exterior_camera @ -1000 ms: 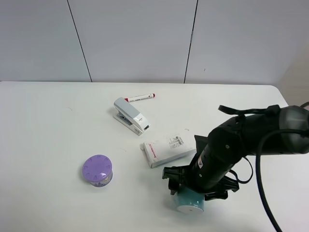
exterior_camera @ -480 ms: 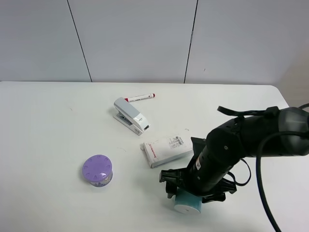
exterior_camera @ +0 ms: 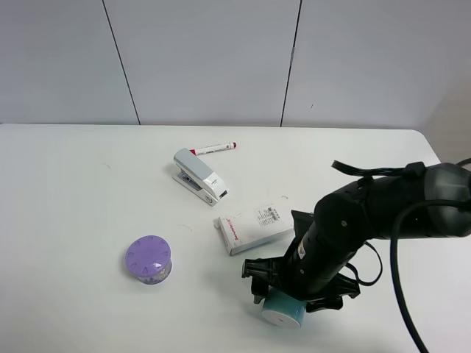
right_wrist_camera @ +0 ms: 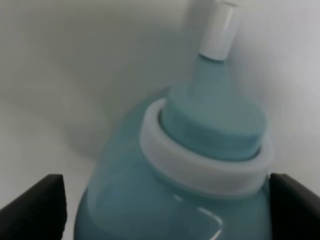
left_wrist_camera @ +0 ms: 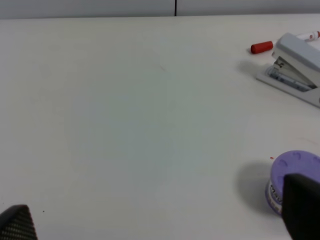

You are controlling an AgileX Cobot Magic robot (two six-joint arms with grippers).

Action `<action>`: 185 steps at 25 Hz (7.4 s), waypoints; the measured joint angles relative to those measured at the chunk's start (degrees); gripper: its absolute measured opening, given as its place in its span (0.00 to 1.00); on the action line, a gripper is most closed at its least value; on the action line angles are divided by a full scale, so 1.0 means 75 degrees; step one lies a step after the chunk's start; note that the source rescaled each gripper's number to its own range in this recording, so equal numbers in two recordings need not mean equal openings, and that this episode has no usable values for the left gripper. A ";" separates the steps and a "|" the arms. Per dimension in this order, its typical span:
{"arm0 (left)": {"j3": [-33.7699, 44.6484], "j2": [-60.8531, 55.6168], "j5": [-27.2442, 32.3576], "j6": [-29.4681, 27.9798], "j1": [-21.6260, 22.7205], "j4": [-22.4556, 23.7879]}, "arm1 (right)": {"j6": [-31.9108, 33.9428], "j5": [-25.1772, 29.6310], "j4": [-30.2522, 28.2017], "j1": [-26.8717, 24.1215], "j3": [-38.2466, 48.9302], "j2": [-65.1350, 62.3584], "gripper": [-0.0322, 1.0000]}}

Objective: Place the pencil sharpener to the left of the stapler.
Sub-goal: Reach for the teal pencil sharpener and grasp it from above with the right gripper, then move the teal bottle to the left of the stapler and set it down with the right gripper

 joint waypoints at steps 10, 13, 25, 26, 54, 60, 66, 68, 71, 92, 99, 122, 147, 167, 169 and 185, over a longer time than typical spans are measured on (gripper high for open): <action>0.0000 0.0000 0.0000 0.0000 0.0000 0.0000 | -0.0053 0.0170 0.0180 0.0000 0.0000 0.0000 0.36; 0.0000 0.0000 0.0000 0.0000 0.0000 0.0000 | -0.0053 0.0200 0.0180 0.0014 0.0000 -0.0007 0.36; 0.0000 0.0000 0.0000 0.0000 0.0000 0.0000 | -0.0053 0.0133 0.0173 0.0014 0.0000 -0.0006 0.05; 0.0000 0.0000 0.0000 0.0000 0.0000 0.0000 | -0.0053 0.0133 0.0164 0.0014 0.0000 -0.0006 0.05; 0.0000 0.0000 0.0000 0.0000 0.0000 0.0000 | -0.0542 -0.0123 -0.0168 0.0014 0.0045 -0.0743 0.04; 0.0000 0.0000 0.0000 0.0000 0.0000 0.0000 | -0.0542 0.0039 -0.0225 0.0014 0.0013 -0.1107 0.04; 0.0000 0.0000 0.0000 0.0000 0.0000 0.0000 | -0.0801 0.0646 -0.0719 0.0014 -0.1116 -0.1164 0.04; 0.0000 0.0000 0.0000 0.0000 0.0000 0.0000 | -0.0862 0.0774 -0.0982 0.0000 -0.1673 -0.1118 0.04; 0.0000 0.0000 0.0000 0.0000 0.0000 0.0000 | -0.1144 0.1147 -0.1183 -0.0119 -0.2468 -0.0835 0.04; 0.0000 0.0000 0.0000 0.0000 0.0000 0.0000 | -0.5037 0.4147 -0.1194 -0.0313 -0.8624 0.3373 0.04; 0.0000 0.0000 0.0000 0.0000 0.0000 0.0000 | -0.5729 0.4614 -0.1155 -0.0313 -0.9839 0.4381 0.04; 0.0000 0.0000 0.0000 0.0000 0.0000 0.0000 | -0.6392 0.4516 -0.0830 -0.0319 -1.0410 0.5345 0.04; 0.0000 0.0000 0.0000 0.0000 0.0000 0.0000 | -0.6321 0.4730 -0.0632 -0.0319 -1.0843 0.6045 0.04; 0.0000 0.0000 0.0000 0.0000 0.0000 0.0000 | -0.6033 0.4731 -0.0626 -0.0319 -1.1510 0.6133 0.03; 0.0000 0.0000 0.0000 0.0000 0.0000 0.0000 | -0.6033 0.4731 -0.0626 -0.0319 -1.1510 0.6179 0.03; 0.0000 0.0000 0.0000 0.0000 0.0000 0.0000 | -0.5950 0.5139 -0.0626 -0.0319 -1.1510 0.6370 0.03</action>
